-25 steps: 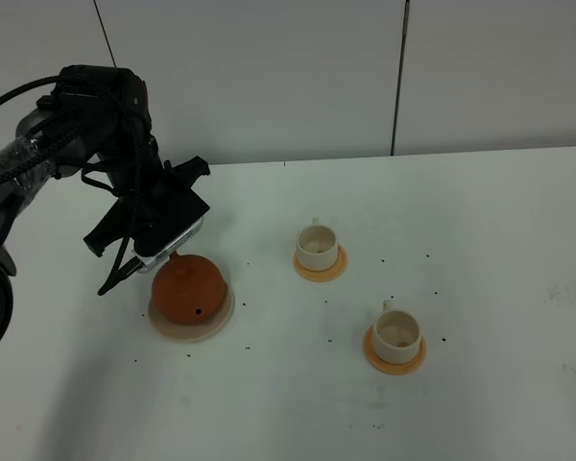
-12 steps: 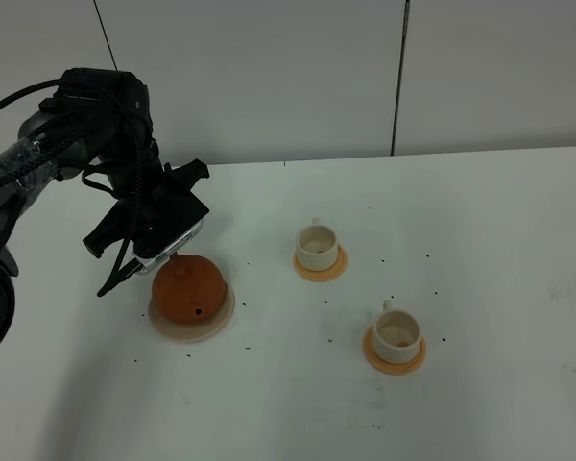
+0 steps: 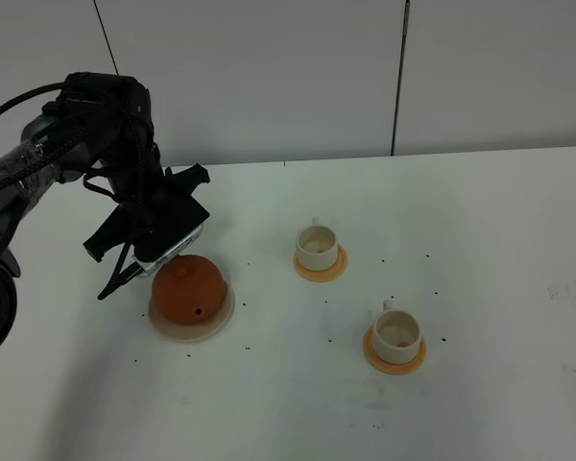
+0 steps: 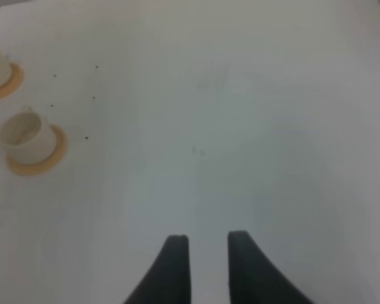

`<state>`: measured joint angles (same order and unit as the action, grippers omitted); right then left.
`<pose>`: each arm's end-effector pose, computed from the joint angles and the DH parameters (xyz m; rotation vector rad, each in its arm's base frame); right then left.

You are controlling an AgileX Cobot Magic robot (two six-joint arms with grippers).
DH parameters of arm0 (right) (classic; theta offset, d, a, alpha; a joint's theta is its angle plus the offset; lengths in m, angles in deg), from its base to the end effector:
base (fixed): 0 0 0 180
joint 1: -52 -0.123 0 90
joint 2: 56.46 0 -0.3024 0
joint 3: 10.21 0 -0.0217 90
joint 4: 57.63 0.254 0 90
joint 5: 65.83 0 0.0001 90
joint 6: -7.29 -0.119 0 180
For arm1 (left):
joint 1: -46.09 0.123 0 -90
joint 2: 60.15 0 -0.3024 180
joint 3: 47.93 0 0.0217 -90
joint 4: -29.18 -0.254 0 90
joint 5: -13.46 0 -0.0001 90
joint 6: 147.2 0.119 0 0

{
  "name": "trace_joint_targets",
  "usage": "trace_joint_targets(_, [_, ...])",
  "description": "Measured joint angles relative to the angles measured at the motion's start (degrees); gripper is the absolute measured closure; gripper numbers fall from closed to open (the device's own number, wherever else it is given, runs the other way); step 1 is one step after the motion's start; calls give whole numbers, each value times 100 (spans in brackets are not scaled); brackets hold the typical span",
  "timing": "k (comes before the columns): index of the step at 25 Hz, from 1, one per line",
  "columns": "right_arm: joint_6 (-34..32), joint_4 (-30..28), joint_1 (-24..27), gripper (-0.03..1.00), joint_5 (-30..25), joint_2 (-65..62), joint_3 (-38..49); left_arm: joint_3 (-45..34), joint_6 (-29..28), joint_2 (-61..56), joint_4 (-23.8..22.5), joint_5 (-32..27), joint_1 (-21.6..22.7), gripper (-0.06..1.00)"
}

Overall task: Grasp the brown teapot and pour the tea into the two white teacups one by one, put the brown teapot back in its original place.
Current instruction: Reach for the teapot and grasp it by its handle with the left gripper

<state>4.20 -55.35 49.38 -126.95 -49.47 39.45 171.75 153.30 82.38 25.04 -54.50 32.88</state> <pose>0.0051 0.0044 0.2621 0.0066 2.0566 0.1095 0.4997 -0.1091 0.1544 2.8552 1.1840 0.2634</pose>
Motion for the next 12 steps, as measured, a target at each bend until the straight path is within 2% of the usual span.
trace_joint_targets(8, [0, 0, 0, 82, 0, 0, 0, 0, 0, -1, 0, 1, 0, 58])
trace_joint_targets(12, [0, 0, 0, 82, 0, 0, 0, 0, 0, -1, 0, 1, 0, 65])
